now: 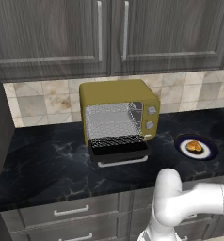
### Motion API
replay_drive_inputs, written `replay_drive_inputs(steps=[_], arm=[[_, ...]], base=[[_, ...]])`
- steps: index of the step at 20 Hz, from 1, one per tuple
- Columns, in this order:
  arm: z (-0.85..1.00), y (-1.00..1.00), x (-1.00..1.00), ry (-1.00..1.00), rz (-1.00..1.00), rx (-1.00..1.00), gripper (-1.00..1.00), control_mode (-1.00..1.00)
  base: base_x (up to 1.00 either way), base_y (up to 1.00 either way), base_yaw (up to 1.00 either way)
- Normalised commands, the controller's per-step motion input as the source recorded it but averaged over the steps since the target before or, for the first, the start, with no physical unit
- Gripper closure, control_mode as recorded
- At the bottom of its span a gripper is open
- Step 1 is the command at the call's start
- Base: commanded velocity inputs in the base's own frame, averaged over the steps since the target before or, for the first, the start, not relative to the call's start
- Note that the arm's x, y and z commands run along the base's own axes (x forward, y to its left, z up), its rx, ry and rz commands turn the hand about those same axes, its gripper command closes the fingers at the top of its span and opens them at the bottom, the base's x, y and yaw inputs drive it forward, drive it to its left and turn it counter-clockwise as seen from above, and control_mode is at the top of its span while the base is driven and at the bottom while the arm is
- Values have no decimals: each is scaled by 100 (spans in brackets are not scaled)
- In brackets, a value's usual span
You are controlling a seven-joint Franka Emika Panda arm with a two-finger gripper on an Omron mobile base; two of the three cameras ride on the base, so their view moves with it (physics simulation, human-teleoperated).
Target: Open the toaster oven door. Place the bread on the top rack in the toaster oven and place the steak on the bottom rack.
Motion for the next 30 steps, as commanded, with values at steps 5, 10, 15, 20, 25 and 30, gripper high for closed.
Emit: replay_drive_inputs(steps=[5, 10, 15, 20, 25, 30], arm=[[-7, -38, 32, 0, 0, 0, -100, -100], [-2, -47, 9, 0, 0, 0, -100, -100], [-1, -48, 0, 0, -3, 0, -100, -100], [-21, -37, 7, 0, -7, 0, -100, -100], [-39, -10, 9, 10, -5, -1, 100, -100], [-55, -10, -4, 22, -2, -5, 100, -100]], base=[[0, 0, 0], [0, 0, 0], [0, 0, 0], [0, 0, 0], [0, 0, 0], [0, 0, 0]])
